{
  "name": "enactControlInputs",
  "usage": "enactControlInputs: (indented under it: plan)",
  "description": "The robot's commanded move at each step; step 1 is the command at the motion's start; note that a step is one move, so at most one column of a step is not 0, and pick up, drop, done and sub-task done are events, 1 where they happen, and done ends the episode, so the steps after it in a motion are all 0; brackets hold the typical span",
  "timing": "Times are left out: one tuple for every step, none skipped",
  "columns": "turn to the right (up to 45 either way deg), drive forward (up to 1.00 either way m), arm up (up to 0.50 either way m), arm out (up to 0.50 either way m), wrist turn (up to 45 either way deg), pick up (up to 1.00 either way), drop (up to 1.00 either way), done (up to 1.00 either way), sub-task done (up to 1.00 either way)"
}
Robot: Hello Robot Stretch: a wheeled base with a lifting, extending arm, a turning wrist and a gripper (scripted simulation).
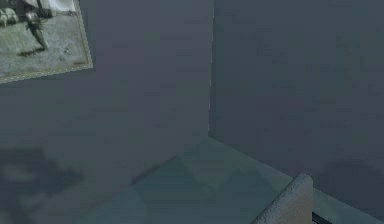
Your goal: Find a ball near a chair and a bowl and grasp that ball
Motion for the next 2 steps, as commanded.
enactControlInputs:
  plan:
    - [0.0, 0.0, 0.0, 0.44, 0.0, 0.0, 0.0, 0.0, 0.0]
    - [0.0, 0.0, 0.0, 0.0, 45.0, 0.0, 0.0, 0.0, 0.0]
